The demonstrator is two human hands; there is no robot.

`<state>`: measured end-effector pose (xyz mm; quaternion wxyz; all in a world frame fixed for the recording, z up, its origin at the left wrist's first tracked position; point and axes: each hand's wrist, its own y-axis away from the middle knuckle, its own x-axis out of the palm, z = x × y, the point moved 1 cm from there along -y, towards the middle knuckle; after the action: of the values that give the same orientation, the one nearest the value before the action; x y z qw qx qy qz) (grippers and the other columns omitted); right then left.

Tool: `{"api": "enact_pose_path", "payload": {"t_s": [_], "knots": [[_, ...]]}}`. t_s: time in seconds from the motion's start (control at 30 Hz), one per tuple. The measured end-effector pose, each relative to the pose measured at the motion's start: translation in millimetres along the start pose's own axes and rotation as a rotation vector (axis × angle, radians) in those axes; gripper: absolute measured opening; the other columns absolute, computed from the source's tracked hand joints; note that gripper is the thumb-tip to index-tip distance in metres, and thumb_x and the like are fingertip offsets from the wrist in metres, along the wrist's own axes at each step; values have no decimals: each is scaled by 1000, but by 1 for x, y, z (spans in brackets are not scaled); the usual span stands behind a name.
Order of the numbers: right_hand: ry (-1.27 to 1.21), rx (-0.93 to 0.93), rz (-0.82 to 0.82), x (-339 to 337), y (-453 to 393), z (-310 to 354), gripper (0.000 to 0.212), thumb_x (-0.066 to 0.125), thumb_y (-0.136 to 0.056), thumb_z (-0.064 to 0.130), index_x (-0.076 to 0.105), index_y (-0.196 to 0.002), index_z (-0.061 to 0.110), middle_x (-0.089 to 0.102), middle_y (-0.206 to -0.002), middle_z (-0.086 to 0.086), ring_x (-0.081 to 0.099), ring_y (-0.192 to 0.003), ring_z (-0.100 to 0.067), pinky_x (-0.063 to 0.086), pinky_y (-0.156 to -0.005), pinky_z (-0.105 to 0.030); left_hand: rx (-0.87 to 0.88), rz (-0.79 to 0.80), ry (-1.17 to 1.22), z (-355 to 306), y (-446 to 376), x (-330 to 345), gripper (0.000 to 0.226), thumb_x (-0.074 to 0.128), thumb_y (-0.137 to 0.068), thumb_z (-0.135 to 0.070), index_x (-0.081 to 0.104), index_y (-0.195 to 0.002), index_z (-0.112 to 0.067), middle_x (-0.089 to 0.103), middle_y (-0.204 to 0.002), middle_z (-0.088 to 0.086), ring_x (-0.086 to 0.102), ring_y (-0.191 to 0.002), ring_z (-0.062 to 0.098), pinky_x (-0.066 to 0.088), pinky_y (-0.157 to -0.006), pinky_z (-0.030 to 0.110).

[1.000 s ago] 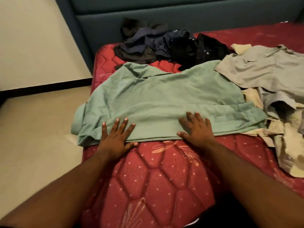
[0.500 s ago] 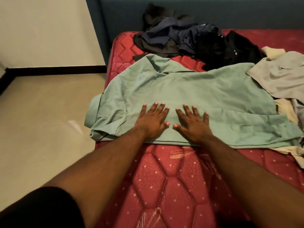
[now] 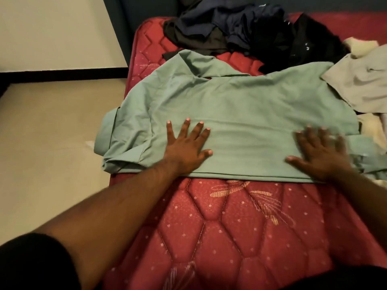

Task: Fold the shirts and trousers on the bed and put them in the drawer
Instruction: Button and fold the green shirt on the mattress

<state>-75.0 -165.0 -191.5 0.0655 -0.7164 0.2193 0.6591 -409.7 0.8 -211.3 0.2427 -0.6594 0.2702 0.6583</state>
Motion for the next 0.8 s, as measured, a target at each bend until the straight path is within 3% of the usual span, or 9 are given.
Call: {"api": "enact_pose_path", "payload": {"t_s": [0.13,0.3,0.37,0.43,0.5,0.53,0.63,0.7,0.8], "knots": [[-155,-347,-89,4,0,127,92,-4,-72,88,3,-151,42,-8,-159,11,-9,-148,-18,-7,-117,-45,54,38,-26,-33,18,-2,69,17,-94,-66,6,-154,-35,5,-164,-8,-1,-151,19,-20,-108,64],[-174,-418,-77,22,-6,142,89,-2,-74,87,-1,-151,44,0,-162,10,-3,-149,-18,-4,-120,-44,24,80,-126,108,82,7,73,3,-83,-79,-7,-149,-50,-3,-162,-15,-1,-151,20,-18,-110,61],[-134,-405,-54,19,-7,141,91,-8,-71,88,-7,-150,44,-4,-162,10,-7,-149,-18,-6,-119,-45,-8,-23,-194,160,112,-8,73,10,-87,-78,3,-152,-45,10,-163,-7,10,-150,24,-8,-111,60],[-112,-384,-12,11,-4,149,91,-10,-68,89,-14,-148,45,-13,-160,12,-14,-148,-17,-9,-118,-48,-134,-242,-160,184,139,-20,75,28,-87,-74,31,-150,-33,37,-154,2,34,-140,25,17,-105,52],[-143,-361,21,0,6,164,96,-6,-65,91,-12,-149,44,-20,-157,13,-16,-147,-16,-11,-116,-49,-261,-458,43,185,163,-19,63,50,-82,-66,53,-131,-28,56,-127,1,55,-112,20,34,-87,41],[-166,-375,16,-4,13,175,100,-6,-63,93,-9,-150,43,-18,-157,13,-15,-148,-16,-9,-116,-49,-301,-499,270,181,170,-13,54,59,-78,-61,56,-123,-30,57,-115,-3,59,-99,14,41,-80,38],[-254,-507,-30,-10,34,231,110,-9,-58,96,1,-151,39,-7,-160,10,-11,-146,-11,-4,-117,-44,-371,-451,874,163,178,6,47,72,-68,-49,53,-110,-40,55,-107,-6,56,-91,4,53,-65,31],[-292,-578,-2,-8,43,273,109,-7,-58,96,3,-151,40,-9,-158,14,-14,-143,-6,-6,-117,-42,-485,-423,1036,155,175,13,48,77,-67,-42,53,-108,-38,60,-106,-1,58,-80,8,53,-59,30],[-247,-569,20,-4,46,304,95,7,-67,91,-1,-151,46,-10,-159,18,-14,-147,-8,-9,-118,-45,-641,-460,1173,156,164,7,38,81,-72,-20,59,-102,-29,65,-89,2,58,-65,16,51,-61,32]]}}
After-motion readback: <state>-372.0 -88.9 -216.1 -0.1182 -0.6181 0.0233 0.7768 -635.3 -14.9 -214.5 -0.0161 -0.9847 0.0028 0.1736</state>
